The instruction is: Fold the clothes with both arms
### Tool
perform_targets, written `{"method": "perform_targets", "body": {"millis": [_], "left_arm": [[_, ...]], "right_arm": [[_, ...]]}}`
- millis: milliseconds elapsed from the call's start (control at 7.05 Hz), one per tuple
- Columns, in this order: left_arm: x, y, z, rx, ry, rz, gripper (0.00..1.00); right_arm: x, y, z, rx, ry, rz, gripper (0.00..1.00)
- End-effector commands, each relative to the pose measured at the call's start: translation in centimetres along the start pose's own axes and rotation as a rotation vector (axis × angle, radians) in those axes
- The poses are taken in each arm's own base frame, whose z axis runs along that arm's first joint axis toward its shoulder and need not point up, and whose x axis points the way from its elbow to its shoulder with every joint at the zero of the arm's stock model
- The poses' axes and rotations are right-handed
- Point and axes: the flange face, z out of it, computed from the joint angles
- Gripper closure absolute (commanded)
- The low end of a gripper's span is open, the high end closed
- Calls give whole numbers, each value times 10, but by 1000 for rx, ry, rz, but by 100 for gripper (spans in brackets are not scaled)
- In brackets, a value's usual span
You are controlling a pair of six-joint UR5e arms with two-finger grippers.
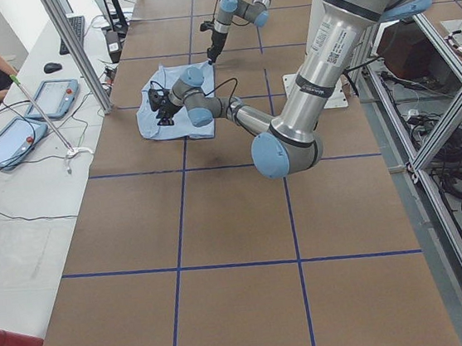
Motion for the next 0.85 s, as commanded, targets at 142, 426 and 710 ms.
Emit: {"method": "perform_targets", "body": {"millis": [142,426,710], "left_arm": [[-1,-1,0,1,-1,-2,62],[0,0,0,0,0,-1,63],[1,12,-43,-22,59,-34,63]], "right_arm": [[15,-4,-27,0,-17,-1,100],[27,3,-47,-25,-25,32,100],[86,69,-127,-178,2,17,100]]}}
